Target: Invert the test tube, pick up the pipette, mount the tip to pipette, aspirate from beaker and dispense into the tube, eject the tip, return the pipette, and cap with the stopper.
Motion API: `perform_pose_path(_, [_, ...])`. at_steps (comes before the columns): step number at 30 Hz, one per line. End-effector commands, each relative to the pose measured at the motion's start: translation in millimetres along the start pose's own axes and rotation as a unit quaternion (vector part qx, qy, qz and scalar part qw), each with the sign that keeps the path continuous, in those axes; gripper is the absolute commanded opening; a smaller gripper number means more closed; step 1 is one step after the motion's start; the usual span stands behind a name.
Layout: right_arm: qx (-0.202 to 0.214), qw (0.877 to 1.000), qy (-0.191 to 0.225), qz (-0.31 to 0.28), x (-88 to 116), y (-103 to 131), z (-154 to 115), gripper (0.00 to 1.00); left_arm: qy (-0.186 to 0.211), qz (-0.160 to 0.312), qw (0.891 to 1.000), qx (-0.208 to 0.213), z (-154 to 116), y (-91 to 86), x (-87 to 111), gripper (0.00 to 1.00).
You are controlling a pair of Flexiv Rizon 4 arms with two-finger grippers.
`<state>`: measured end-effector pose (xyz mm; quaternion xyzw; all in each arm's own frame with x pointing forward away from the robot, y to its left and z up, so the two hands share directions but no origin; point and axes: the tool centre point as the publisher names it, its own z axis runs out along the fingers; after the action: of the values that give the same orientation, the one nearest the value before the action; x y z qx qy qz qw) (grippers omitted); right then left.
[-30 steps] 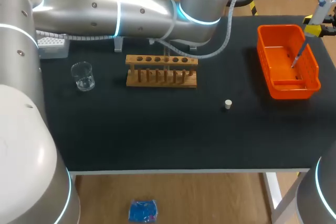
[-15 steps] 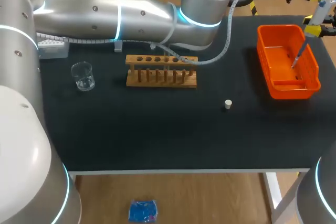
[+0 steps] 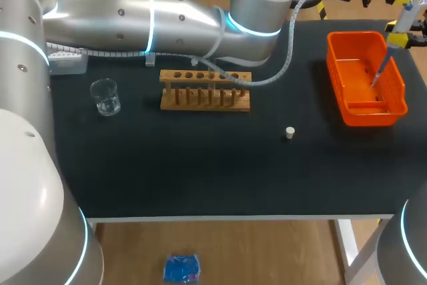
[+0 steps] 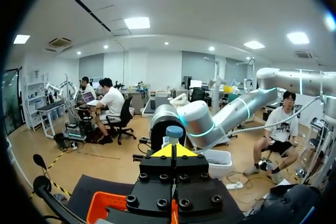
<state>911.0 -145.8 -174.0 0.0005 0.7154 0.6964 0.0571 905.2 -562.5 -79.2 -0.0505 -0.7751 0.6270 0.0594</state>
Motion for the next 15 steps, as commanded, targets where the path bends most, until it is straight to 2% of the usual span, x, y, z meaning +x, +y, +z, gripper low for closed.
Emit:
perform_pose_path(1, [0.000, 1.000, 0.002, 0.000, -1.9, 3.2, -0.2, 0.00, 0.000, -0.001, 1.000, -0.001, 4.4, 6.8, 0.2, 0.00])
perform_pose_path(15, [0.000, 1.000, 0.002, 0.000, -1.9, 3.2, -0.2, 0.00, 0.000, -0.005, 1.000, 0.003, 8.3, 16.8, 0.8, 0.00])
